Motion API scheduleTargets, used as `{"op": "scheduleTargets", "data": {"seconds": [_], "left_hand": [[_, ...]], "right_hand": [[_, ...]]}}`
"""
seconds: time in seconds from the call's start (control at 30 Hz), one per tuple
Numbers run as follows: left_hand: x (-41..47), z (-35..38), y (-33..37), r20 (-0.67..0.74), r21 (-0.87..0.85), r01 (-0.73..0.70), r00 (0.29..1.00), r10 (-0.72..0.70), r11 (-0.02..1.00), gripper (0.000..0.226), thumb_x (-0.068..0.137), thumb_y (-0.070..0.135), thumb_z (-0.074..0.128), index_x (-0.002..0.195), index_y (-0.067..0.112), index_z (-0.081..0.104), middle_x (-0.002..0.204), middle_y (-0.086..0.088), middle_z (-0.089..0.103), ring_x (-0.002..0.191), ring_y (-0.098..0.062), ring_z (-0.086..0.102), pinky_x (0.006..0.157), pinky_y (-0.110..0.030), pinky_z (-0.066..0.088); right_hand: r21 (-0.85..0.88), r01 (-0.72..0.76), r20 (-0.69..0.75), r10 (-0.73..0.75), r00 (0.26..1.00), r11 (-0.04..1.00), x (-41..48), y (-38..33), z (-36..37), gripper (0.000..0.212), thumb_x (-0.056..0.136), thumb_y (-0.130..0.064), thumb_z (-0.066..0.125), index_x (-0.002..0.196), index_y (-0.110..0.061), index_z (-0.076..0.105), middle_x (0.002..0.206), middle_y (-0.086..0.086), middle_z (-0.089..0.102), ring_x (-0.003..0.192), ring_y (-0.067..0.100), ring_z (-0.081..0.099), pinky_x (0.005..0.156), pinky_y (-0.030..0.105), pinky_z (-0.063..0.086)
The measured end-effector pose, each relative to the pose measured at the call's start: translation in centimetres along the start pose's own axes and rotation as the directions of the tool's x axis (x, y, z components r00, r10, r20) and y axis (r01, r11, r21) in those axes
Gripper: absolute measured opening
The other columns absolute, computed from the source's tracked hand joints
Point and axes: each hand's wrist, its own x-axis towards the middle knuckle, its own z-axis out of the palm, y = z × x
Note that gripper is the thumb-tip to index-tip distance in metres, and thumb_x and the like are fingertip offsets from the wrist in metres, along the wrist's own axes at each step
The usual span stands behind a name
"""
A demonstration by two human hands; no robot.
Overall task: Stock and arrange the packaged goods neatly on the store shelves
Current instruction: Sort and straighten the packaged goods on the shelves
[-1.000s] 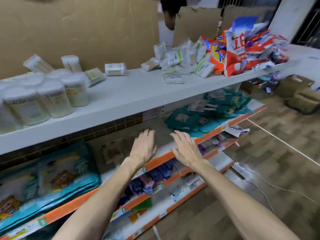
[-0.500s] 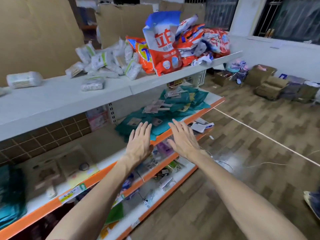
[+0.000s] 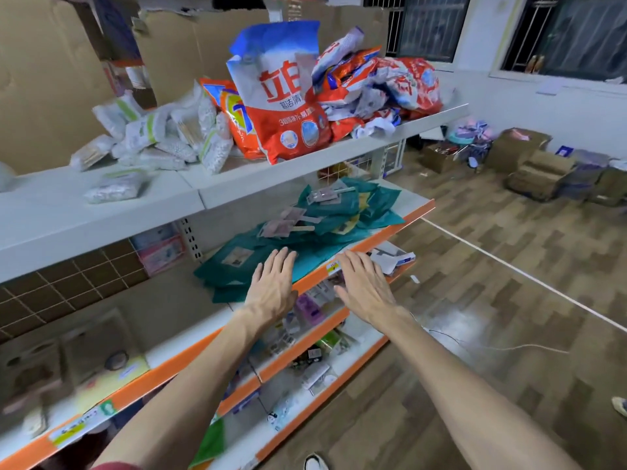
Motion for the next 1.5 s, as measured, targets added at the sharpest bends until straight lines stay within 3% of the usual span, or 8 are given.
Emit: {"op": "scheduleTargets", "data": {"seconds": [0.4, 0.67, 0.8, 0.9, 1.0, 1.1, 1.37, 1.5], "left_hand": [[12.6, 6.1, 1.3, 0.079, -0.091, 0.167, 0.984, -0.160, 0.982, 0.078, 0.087, 0.024, 0.057, 0.152, 0.013, 0.015, 0.158, -0.006, 0.015, 0.145, -0.028, 0.016, 0.117, -0.047, 0.021], [16.6, 6.4, -1.2, -0.005, -0.021, 0.238, 0.971, -0.238, 0.971, 0.079, 0.087, 0.028, 0.060, 0.151, 0.010, 0.020, 0.155, -0.010, 0.024, 0.141, -0.029, 0.027, 0.113, -0.042, 0.027], [15.5, 7.9, -5.6, -0.018, -0.039, 0.347, 0.937, -0.348, 0.937, 0.070, 0.084, 0.035, 0.066, 0.140, 0.000, 0.042, 0.141, -0.022, 0.046, 0.126, -0.041, 0.048, 0.100, -0.049, 0.042], [13.7, 8.6, -8.5, 0.014, -0.055, 0.472, 0.881, -0.472, 0.880, 0.062, 0.083, 0.030, 0.053, 0.132, -0.008, 0.048, 0.132, -0.031, 0.050, 0.116, -0.048, 0.054, 0.090, -0.058, 0.049], [12.1, 9.9, -10.9, 0.082, -0.070, 0.538, 0.842, -0.533, 0.840, 0.070, 0.088, 0.037, 0.053, 0.147, 0.006, 0.032, 0.151, -0.019, 0.034, 0.137, -0.039, 0.036, 0.110, -0.052, 0.034], [11.4, 11.1, -10.7, 0.129, -0.073, 0.607, 0.793, -0.596, 0.792, 0.068, 0.090, 0.038, 0.054, 0.147, 0.014, 0.027, 0.151, -0.012, 0.033, 0.136, -0.034, 0.036, 0.107, -0.049, 0.036], [12.5, 11.6, -8.5, 0.192, -0.013, 0.634, 0.761, -0.620, 0.774, 0.073, 0.086, 0.018, 0.061, 0.149, 0.013, 0.024, 0.155, -0.008, 0.026, 0.143, -0.029, 0.025, 0.110, -0.049, 0.034], [12.6, 12.0, -7.8, 0.180, -0.023, 0.654, 0.747, -0.640, 0.756, 0.076, 0.083, 0.008, 0.060, 0.150, 0.013, 0.023, 0.155, -0.007, 0.025, 0.143, -0.027, 0.024, 0.110, -0.047, 0.036]], "right_hand": [[-0.046, 0.087, 0.088, -0.083, 0.993, 0.995, 9.3, 8.7, 2.9, 0.059, 0.094, -0.035, 0.051, 0.147, -0.017, 0.032, 0.150, 0.000, 0.036, 0.136, 0.023, 0.030, 0.110, 0.040, 0.030], [-0.064, 0.169, 0.096, -0.162, 0.982, 0.984, 17.9, 9.7, 4.6, 0.056, 0.094, -0.037, 0.052, 0.143, -0.015, 0.035, 0.144, 0.003, 0.041, 0.132, 0.025, 0.032, 0.107, 0.040, 0.033], [-0.066, 0.276, 0.159, -0.263, 0.951, 0.959, 21.5, 7.4, 6.6, 0.049, 0.095, -0.035, 0.051, 0.136, -0.009, 0.043, 0.133, 0.010, 0.049, 0.125, 0.030, 0.038, 0.101, 0.041, 0.035], [-0.051, 0.334, 0.191, -0.319, 0.928, 0.941, 24.2, 6.3, 8.4, 0.042, 0.091, -0.026, 0.056, 0.128, -0.006, 0.049, 0.126, 0.016, 0.055, 0.119, 0.034, 0.046, 0.097, 0.043, 0.039], [0.017, 0.344, 0.213, -0.340, 0.916, 0.939, 26.9, 5.6, 10.7, 0.040, 0.090, -0.019, 0.058, 0.127, -0.006, 0.050, 0.127, 0.015, 0.054, 0.121, 0.035, 0.046, 0.099, 0.041, 0.038], [0.115, 0.276, 0.258, -0.297, 0.919, 0.954, 29.4, 4.9, 12.3, 0.033, 0.091, -0.016, 0.059, 0.121, -0.008, 0.051, 0.125, 0.014, 0.055, 0.119, 0.033, 0.048, 0.094, 0.040, 0.040], [0.058, 0.414, 0.235, -0.416, 0.879, 0.908, 31.5, 4.0, 15.4, 0.054, 0.091, -0.022, 0.064, 0.137, -0.005, 0.041, 0.134, 0.017, 0.051, 0.122, 0.034, 0.046, 0.100, 0.043, 0.040], [-0.027, 0.378, 0.224, -0.363, 0.905, 0.926, 30.5, 4.2, 16.1, 0.059, 0.085, -0.002, 0.065, 0.137, -0.006, 0.038, 0.132, 0.014, 0.052, 0.124, 0.031, 0.043, 0.102, 0.038, 0.039]]}}
